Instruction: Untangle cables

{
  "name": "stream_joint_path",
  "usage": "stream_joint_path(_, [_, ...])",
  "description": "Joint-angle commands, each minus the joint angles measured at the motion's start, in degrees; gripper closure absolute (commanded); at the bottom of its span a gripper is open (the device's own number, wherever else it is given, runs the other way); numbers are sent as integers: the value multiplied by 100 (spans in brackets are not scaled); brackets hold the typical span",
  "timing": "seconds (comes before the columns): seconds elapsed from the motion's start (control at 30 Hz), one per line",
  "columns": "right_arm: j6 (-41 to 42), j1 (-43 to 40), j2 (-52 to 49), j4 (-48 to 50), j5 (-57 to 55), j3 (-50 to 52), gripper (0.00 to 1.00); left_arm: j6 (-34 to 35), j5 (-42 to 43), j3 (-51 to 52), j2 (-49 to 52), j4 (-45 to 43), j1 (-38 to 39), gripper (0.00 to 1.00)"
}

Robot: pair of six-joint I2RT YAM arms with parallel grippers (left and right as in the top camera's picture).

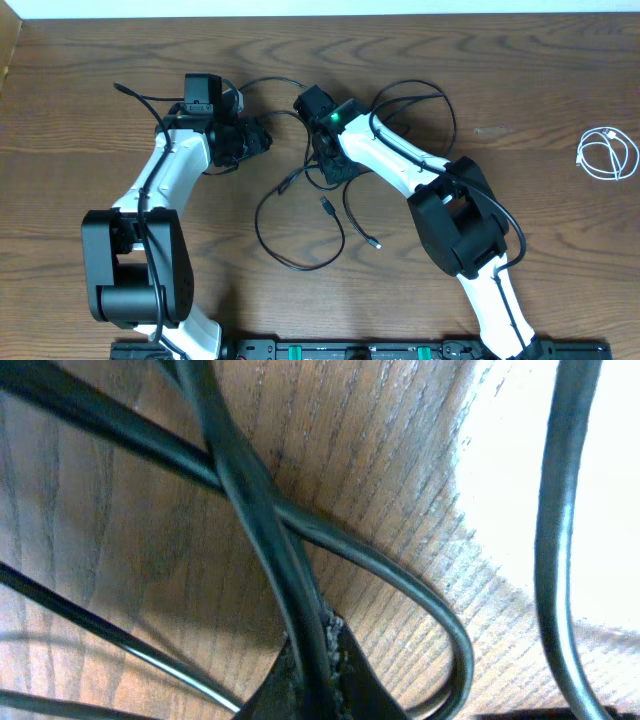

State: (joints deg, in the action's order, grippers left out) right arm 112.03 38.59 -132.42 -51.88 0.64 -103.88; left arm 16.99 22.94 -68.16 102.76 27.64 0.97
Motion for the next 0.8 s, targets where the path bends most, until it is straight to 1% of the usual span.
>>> stream_joint_path(0.0, [15, 7, -308, -103, -181, 94, 99, 74, -52, -13, 55, 11, 13, 46])
stream_joint_path(0.1, [13, 7, -308, -286, -269, 92, 99, 74, -52, -13, 55, 9, 13, 46])
stream_joint_path(0.13, [-245, 7, -282, -472, -361, 87, 99, 74, -52, -13, 55, 11, 13, 46])
stream_joint_path(0.2, [-811, 2, -188, -509, -612, 79, 99, 74, -52, -13, 55, 11, 13, 46])
stream_joint_path(0.3, [-1303, -2, 98, -461, -942, 66, 99, 74, -52, -13, 55, 9, 13, 46])
stream_joint_path(0.33, [-1582, -2, 216, -393, -1027, 63, 99, 74, -52, -13, 55, 9, 13, 46])
stream_joint_path(0.37, [-2039, -2, 374, -254, -1102, 63, 99, 74, -52, -13, 55, 9, 13, 46])
stream_joint_path(0.5, [-4070, 79, 881, 457, -1034, 63, 99, 74, -52, -13, 55, 9, 13, 46])
stream_joint_path(0.57, [-4658, 118, 1097, 638, -929, 63, 99, 74, -52, -13, 55, 9, 13, 46])
stream_joint_path(0.77, [-5125, 168, 1722, 673, -916, 63, 99, 94, -50, -13, 55, 9, 13, 45])
